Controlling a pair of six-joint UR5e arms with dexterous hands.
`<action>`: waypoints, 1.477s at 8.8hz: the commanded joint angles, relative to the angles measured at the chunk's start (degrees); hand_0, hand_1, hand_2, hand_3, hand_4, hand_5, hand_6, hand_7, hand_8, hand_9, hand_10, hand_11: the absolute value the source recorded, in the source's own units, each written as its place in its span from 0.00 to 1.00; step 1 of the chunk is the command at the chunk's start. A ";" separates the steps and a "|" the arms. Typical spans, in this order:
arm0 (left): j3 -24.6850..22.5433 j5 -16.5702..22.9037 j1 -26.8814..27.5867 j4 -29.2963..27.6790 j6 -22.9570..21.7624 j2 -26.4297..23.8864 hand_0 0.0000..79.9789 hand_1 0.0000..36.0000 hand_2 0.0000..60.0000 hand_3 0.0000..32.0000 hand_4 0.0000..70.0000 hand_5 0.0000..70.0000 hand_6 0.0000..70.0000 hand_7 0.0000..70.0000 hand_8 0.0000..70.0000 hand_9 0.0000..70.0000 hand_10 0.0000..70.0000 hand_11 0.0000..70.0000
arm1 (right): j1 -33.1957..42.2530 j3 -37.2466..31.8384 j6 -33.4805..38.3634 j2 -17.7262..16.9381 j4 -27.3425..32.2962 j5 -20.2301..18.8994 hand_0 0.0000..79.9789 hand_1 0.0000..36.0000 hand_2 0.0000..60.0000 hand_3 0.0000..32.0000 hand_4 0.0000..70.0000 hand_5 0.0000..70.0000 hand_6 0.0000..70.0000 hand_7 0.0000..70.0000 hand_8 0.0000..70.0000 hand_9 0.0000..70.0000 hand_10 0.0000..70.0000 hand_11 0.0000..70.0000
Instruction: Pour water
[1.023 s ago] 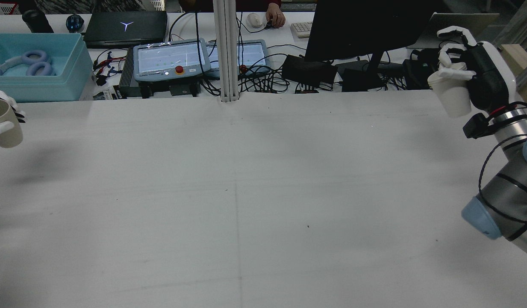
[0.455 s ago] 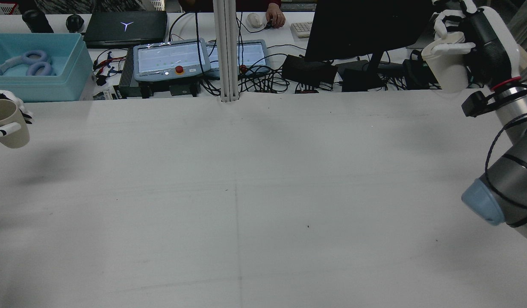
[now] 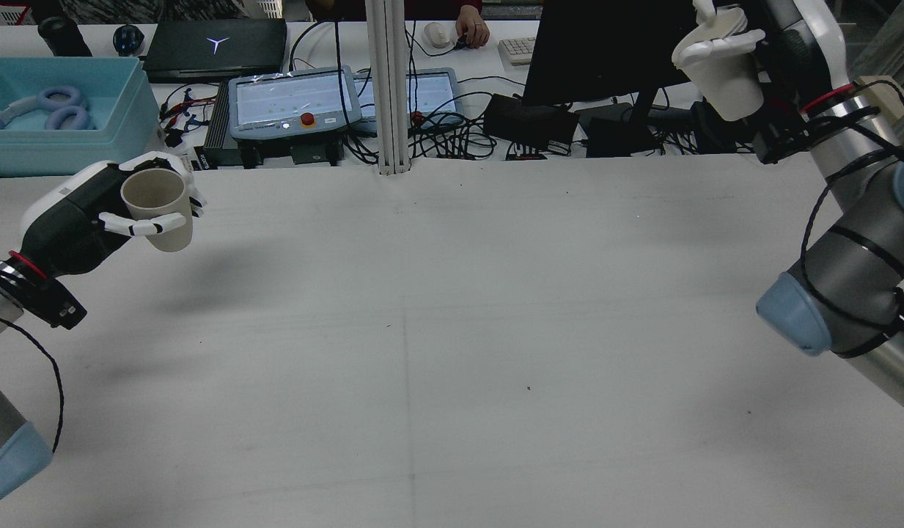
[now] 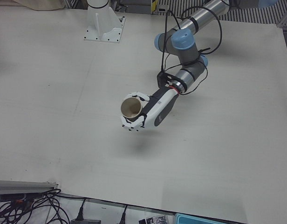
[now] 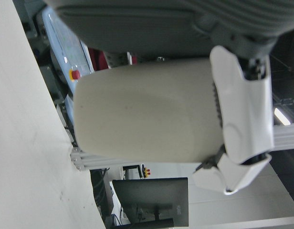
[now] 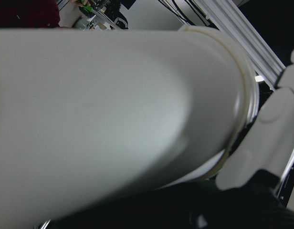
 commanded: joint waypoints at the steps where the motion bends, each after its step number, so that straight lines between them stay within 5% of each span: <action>1: 0.70 -0.63 9.68 7.95 2.33 -12.94 0.65 0.87 1.00 0.00 0.28 0.85 0.44 0.74 0.56 0.54 0.38 0.58 | -5.18 0.25 -5.62 2.50 -0.07 -0.18 0.62 0.22 0.04 0.00 0.00 0.66 0.77 1.00 0.84 0.91 1.00 1.00; 7: 7.91 -3.44 16.37 13.32 3.21 -30.09 0.65 0.85 1.00 0.00 0.28 0.90 0.45 0.76 0.56 0.55 0.38 0.57 | -14.51 6.82 -21.16 5.05 0.02 -0.62 0.62 0.21 0.02 0.00 0.00 0.67 0.74 0.99 0.81 0.87 1.00 1.00; 9: 7.48 -3.36 16.56 13.33 4.18 -30.72 0.65 0.84 1.00 0.00 0.28 0.92 0.45 0.75 0.56 0.55 0.38 0.57 | -14.34 9.73 -26.11 5.66 -3.29 -7.71 0.62 0.22 0.02 0.00 0.00 0.71 0.74 1.00 0.79 0.85 1.00 1.00; 10: 7.39 -3.27 16.04 13.33 3.75 -30.63 0.65 0.84 1.00 0.00 0.29 0.92 0.45 0.75 0.56 0.55 0.37 0.56 | -13.65 10.44 -26.03 4.45 -6.19 -7.74 0.61 0.19 0.01 0.00 0.00 0.65 0.70 0.94 0.77 0.82 1.00 1.00; 11: 6.95 -3.10 14.12 13.59 3.40 -30.63 0.65 0.84 1.00 0.00 0.29 0.94 0.45 0.76 0.56 0.54 0.37 0.56 | -11.38 10.88 -21.85 -0.79 -5.70 -5.04 0.58 0.11 0.01 0.00 0.00 0.54 0.68 0.86 0.77 0.81 1.00 1.00; 13: 6.16 -2.92 11.39 14.11 2.35 -29.06 0.65 0.83 1.00 0.00 0.28 0.92 0.44 0.74 0.55 0.53 0.36 0.55 | -8.74 10.80 -5.17 -8.20 -5.78 5.15 0.53 0.08 0.07 0.00 0.00 0.46 0.60 0.75 0.68 0.72 0.78 1.00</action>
